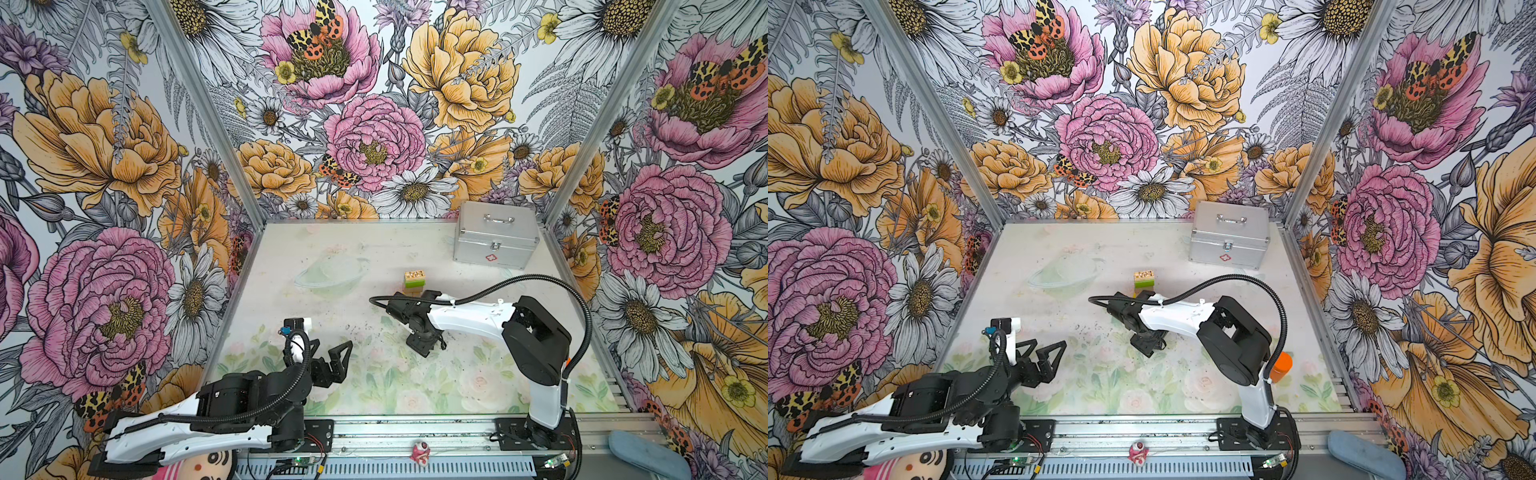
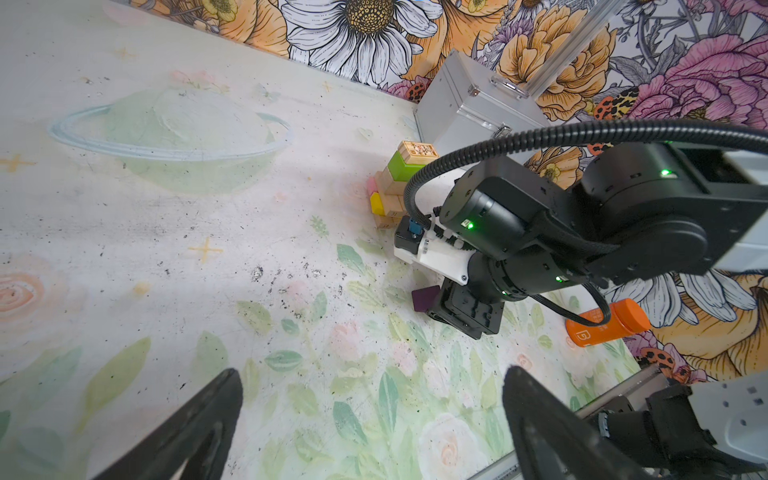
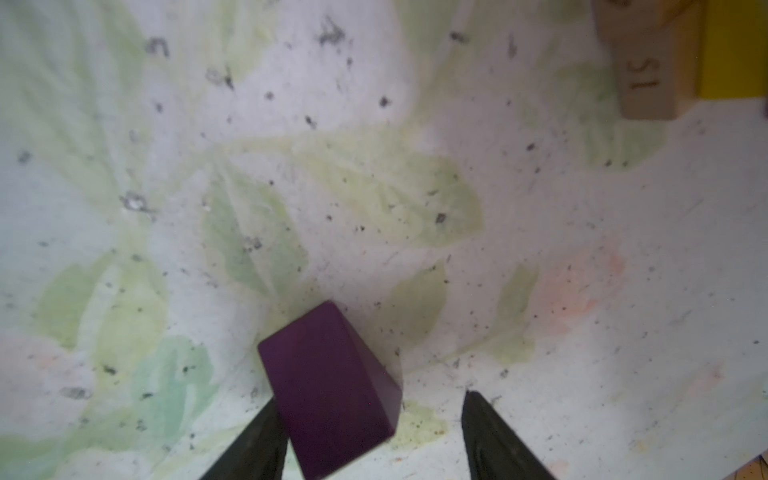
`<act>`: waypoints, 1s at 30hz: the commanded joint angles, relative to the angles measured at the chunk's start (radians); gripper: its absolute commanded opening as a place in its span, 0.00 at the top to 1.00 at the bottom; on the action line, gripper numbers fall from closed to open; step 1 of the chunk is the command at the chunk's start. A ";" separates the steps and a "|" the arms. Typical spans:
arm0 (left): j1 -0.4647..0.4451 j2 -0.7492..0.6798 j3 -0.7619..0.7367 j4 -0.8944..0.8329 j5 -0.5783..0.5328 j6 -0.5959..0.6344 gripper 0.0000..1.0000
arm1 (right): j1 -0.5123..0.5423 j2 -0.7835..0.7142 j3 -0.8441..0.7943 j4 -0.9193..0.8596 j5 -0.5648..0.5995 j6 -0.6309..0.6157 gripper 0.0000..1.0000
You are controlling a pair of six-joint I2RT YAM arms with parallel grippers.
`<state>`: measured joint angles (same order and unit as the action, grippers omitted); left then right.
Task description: Build the wood block tower
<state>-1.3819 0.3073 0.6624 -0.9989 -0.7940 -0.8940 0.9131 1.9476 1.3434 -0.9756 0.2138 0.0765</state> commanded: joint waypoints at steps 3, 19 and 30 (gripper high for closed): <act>0.018 -0.011 0.026 -0.010 -0.021 0.030 0.01 | 0.002 0.028 0.031 0.015 -0.025 -0.026 0.46; 0.030 0.004 0.029 -0.009 -0.005 0.026 0.01 | 0.001 -0.036 0.016 0.017 -0.081 0.058 0.71; 0.030 0.013 0.038 -0.009 -0.011 0.030 0.01 | 0.000 -0.193 0.043 -0.014 -0.116 0.088 0.72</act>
<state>-1.3628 0.3122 0.6697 -0.9989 -0.7937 -0.8822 0.9131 1.8095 1.3533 -0.9726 0.1081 0.1425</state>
